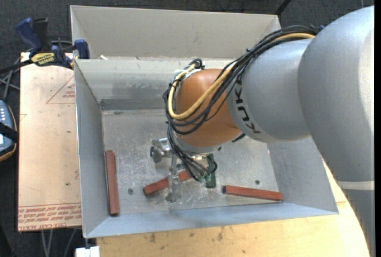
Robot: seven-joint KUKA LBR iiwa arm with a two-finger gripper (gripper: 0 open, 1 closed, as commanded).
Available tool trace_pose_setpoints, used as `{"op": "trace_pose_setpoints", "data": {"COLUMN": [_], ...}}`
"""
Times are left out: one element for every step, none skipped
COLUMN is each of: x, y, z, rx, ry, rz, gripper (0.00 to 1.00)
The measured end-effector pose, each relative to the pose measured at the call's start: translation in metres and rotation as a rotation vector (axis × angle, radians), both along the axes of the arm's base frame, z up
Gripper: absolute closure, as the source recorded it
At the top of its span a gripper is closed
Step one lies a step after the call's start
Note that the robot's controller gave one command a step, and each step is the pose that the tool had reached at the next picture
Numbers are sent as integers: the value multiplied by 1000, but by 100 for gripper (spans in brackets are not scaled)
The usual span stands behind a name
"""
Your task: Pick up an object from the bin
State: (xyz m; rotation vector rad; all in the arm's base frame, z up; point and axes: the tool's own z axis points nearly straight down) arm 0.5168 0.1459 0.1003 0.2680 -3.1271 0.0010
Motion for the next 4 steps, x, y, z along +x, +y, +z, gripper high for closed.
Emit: {"op": "trace_pose_setpoints", "data": {"x": [21, 21, 65, 35], "y": [-18, -18, -33, -27], "z": [-29, -29, 11, 73], "rx": [4, 4, 3, 0], "ry": [-5, -5, -1, 3], "rz": [56, 56, 38, -32], "gripper": [100, 100, 100, 100]}}
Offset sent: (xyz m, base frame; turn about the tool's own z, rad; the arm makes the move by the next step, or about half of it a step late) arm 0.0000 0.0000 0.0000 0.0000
